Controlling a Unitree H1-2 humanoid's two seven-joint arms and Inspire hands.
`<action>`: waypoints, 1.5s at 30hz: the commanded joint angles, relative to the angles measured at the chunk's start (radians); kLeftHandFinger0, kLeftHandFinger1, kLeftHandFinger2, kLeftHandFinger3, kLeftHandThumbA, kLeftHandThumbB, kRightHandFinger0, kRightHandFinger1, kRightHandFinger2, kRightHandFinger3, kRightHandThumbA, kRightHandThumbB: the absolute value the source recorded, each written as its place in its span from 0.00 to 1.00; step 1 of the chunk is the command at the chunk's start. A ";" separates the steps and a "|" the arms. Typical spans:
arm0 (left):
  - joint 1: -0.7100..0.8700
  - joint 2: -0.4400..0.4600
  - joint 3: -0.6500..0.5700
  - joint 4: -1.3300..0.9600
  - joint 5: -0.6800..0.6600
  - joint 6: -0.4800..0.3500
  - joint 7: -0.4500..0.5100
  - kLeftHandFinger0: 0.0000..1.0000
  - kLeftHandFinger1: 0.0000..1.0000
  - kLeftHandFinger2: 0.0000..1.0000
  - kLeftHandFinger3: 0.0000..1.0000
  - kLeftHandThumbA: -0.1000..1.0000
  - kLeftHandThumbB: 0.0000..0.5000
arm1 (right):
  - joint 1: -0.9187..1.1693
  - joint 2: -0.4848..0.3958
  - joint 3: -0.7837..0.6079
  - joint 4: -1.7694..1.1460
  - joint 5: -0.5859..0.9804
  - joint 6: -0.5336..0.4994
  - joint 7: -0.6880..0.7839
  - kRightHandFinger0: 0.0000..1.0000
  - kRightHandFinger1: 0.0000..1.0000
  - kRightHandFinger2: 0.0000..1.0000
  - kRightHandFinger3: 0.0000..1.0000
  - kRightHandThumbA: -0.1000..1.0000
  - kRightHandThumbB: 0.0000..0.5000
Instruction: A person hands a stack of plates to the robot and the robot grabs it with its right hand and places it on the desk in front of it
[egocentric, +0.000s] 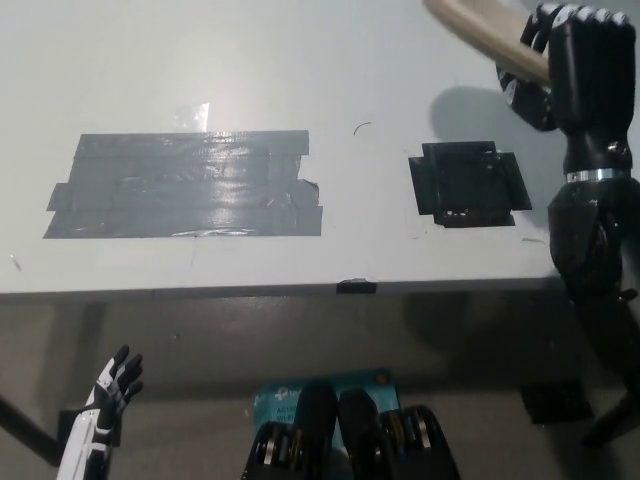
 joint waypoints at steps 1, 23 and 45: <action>-0.006 0.018 0.000 -0.020 -0.009 0.007 -0.015 1.00 1.00 1.00 1.00 1.00 0.72 | -0.023 -0.043 0.053 0.065 -0.063 -0.055 -0.046 0.00 0.01 0.18 0.12 0.56 0.07; -0.027 0.019 -0.005 -0.025 -0.005 0.021 -0.024 1.00 1.00 1.00 1.00 1.00 0.71 | 0.019 -0.056 0.202 0.101 -0.010 0.034 0.263 0.19 0.34 0.54 0.43 0.78 0.44; -0.057 0.027 -0.001 -0.022 -0.002 0.028 -0.024 1.00 1.00 1.00 1.00 1.00 0.69 | -0.138 -0.348 0.089 -0.635 1.195 0.384 1.208 1.00 1.00 1.00 1.00 0.75 1.00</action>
